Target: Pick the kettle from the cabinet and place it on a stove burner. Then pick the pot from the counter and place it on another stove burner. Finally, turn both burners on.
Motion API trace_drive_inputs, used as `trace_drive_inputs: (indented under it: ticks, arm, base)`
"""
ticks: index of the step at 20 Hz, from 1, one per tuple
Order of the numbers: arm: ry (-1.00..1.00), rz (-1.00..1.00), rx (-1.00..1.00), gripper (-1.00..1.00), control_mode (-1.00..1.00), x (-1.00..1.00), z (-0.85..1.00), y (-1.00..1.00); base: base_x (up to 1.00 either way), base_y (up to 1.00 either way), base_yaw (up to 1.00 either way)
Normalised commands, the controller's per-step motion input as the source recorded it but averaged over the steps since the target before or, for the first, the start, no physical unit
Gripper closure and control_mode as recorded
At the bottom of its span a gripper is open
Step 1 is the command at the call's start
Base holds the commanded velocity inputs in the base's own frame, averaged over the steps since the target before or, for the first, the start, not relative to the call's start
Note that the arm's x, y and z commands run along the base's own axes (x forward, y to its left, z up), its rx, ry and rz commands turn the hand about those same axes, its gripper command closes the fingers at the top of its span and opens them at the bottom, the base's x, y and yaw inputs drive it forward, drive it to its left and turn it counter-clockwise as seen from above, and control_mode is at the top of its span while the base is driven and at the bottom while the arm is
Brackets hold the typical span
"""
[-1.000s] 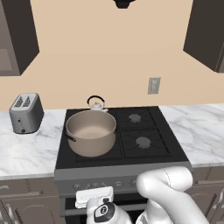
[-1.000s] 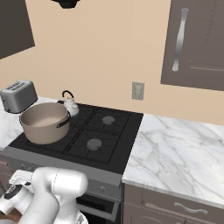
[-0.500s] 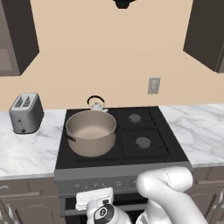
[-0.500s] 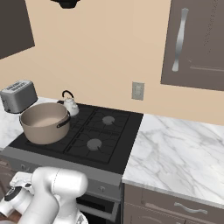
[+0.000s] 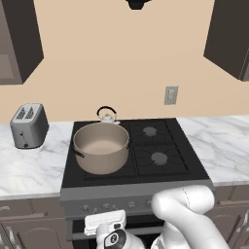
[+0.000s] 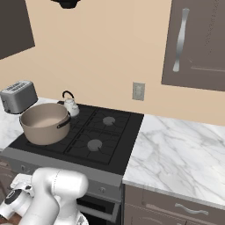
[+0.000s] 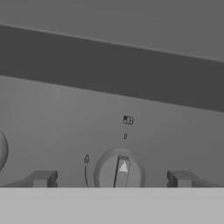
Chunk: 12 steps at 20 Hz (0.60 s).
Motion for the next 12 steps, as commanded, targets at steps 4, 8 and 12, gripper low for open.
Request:
trace_drive_inputs:
  ticks: [4, 8, 12]
  arm:
    - [-0.04, 0.00, 0.08, -1.00, -1.00, 0.00, 0.09, -0.24]
    - [-0.02, 0.00, 0.08, -1.00, -1.00, 0.00, 0.13, -0.27]
    - [0.00, 0.00, 0.08, -1.00, -1.00, 0.08, 0.01, -0.17]
  base:
    - [0.00, 0.00, 0.00]
    - [0.00, 0.00, 0.00]
    - [0.00, 0.00, 0.00]
